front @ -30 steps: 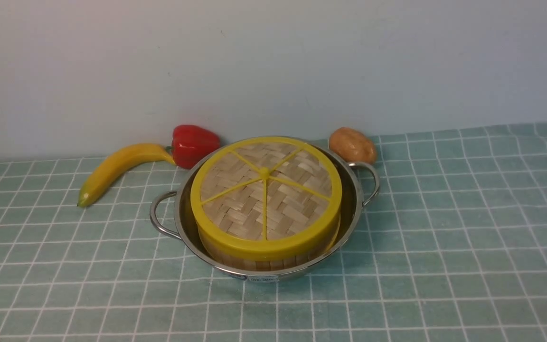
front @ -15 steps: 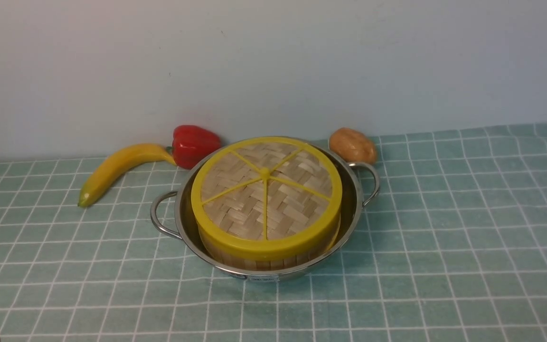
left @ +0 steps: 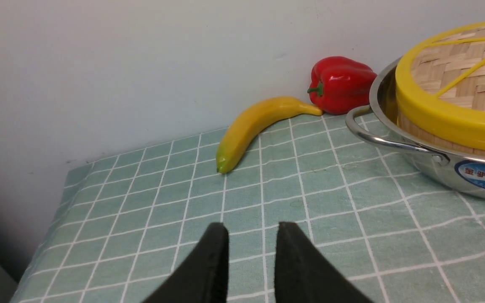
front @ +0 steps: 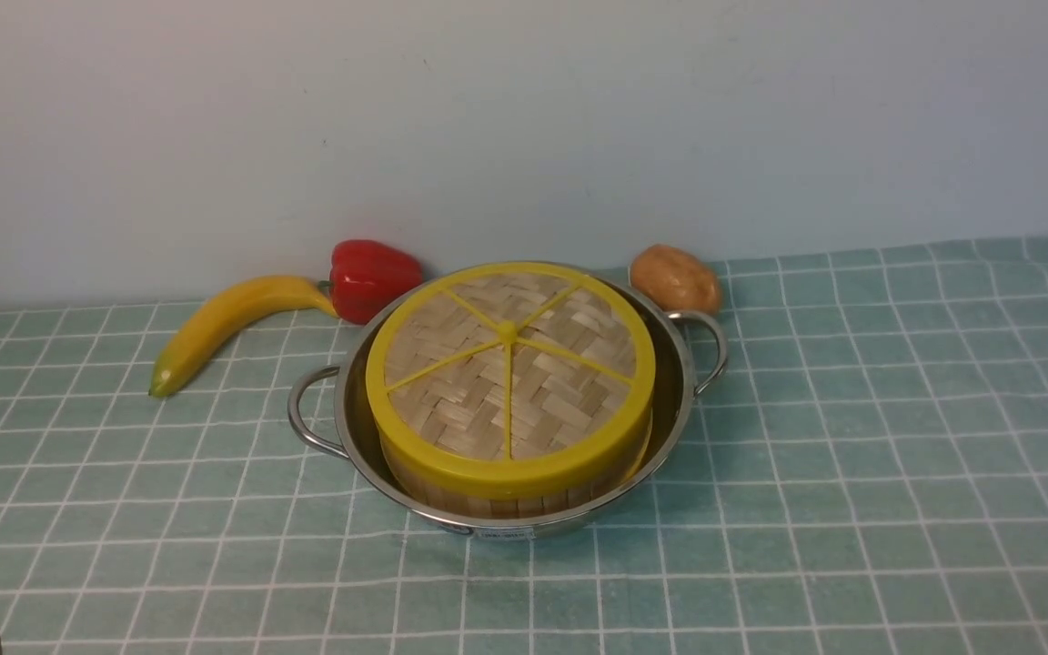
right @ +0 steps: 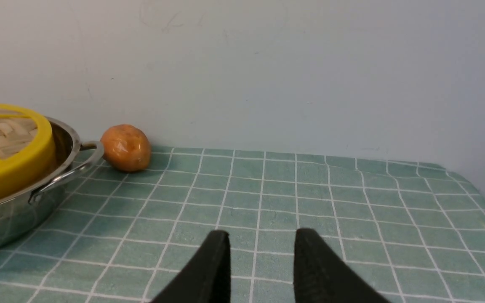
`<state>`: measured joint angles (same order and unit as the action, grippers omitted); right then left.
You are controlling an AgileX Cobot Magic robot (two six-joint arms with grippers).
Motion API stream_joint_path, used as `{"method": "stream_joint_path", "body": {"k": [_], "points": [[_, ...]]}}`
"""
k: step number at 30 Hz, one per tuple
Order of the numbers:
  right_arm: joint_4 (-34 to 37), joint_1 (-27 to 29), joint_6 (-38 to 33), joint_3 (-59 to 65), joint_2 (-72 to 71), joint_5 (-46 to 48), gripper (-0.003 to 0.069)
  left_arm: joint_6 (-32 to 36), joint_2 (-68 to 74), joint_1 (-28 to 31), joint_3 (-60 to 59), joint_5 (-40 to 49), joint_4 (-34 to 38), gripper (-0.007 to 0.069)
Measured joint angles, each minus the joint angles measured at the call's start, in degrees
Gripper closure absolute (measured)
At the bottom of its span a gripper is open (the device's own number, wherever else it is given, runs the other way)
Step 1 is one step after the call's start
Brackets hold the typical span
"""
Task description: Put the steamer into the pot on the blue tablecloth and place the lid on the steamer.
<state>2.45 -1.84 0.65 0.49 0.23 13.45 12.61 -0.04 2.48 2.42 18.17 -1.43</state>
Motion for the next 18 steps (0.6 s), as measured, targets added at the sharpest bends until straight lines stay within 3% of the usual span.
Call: {"method": "stream_joint_path", "body": {"k": [18], "points": [[0.0, 0.0, 0.63, 0.0, 0.0, 0.0, 0.0419, 0.0, 0.0, 0.0, 0.0, 0.0, -0.04, 0.0426]]}}
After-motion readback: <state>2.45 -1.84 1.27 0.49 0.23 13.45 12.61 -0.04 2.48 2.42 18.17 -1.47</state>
